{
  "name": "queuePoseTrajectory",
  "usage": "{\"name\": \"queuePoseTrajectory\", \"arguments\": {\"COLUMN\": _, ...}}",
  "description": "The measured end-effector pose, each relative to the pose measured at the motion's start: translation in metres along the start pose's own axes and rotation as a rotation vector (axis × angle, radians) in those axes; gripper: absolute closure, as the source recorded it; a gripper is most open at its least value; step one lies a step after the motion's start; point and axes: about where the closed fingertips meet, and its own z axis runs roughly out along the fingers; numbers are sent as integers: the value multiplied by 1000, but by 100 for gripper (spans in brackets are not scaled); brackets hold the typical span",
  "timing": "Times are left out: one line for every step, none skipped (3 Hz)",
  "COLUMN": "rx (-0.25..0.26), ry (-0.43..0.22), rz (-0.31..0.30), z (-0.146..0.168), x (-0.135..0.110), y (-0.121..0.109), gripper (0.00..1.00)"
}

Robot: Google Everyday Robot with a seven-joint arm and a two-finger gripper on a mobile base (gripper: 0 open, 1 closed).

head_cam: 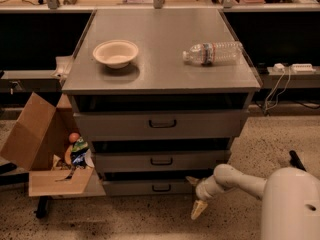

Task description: Open bottom drawer

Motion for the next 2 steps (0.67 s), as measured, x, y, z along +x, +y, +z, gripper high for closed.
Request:
{"name": "queuePoseTrajectory", "arguments": {"rx": 20, "ry": 11, "rz": -22, "z": 11, "x": 8, "y": -18, "gripper": 0}}
{"name": "queuePoseTrajectory", "arguments": {"rx": 16, "ry": 8, "rz": -9, "z": 30, "x": 23, "y": -33, "gripper": 0}}
